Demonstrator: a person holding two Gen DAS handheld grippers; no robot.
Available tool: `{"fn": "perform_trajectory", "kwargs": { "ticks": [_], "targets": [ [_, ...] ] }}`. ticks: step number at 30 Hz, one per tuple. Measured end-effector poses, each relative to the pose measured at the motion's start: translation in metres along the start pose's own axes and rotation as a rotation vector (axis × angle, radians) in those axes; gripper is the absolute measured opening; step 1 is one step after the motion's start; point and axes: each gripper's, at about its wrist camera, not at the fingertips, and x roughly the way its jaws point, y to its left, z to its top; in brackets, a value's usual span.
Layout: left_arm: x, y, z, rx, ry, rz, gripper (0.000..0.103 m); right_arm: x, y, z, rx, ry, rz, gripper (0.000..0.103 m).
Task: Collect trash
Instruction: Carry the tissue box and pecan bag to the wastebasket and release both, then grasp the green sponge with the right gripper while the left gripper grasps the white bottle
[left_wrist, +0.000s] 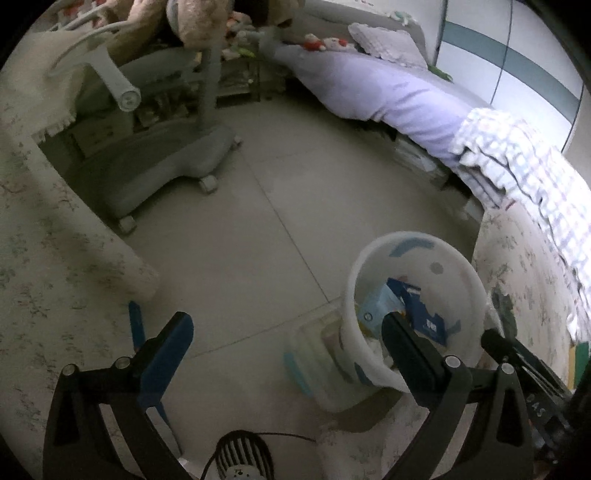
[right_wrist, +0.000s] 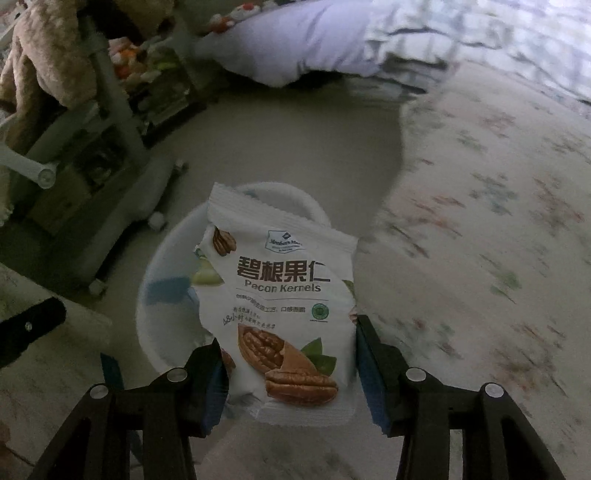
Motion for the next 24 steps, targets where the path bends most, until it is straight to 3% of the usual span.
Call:
{"fn": "perform_trajectory", "kwargs": {
  "ticks": [3,5,6,7,14,24],
  "targets": [
    [-0.004,0.004,0.002,-0.02,-0.019,0.001,0.103,0.01,0.006,0.006,-0.007,-0.008,0.028,0.058],
    [-0.007,0.005,0.003,-0.027,-0.033,0.003,0.103,0.012,0.009,0.008,-0.031,-0.029,0.055,0.075],
    [-0.008,0.005,0.003,-0.027,-0.037,0.001,0.103,0.011,0.01,0.009,-0.038,-0.048,0.041,0.09],
    [-0.009,0.004,0.003,-0.027,-0.039,-0.001,0.103,0.008,0.009,0.009,-0.037,-0.071,0.034,0.098],
    [-0.009,-0.008,-0.004,-0.009,-0.026,-0.023,0.103,-0.018,-0.016,0.001,-0.005,-0.132,-0.029,0.103],
    [-0.017,-0.055,-0.021,0.086,-0.031,-0.085,0.103,-0.058,-0.078,-0.019,-0.011,-0.091,-0.165,0.103]
  ]
}}
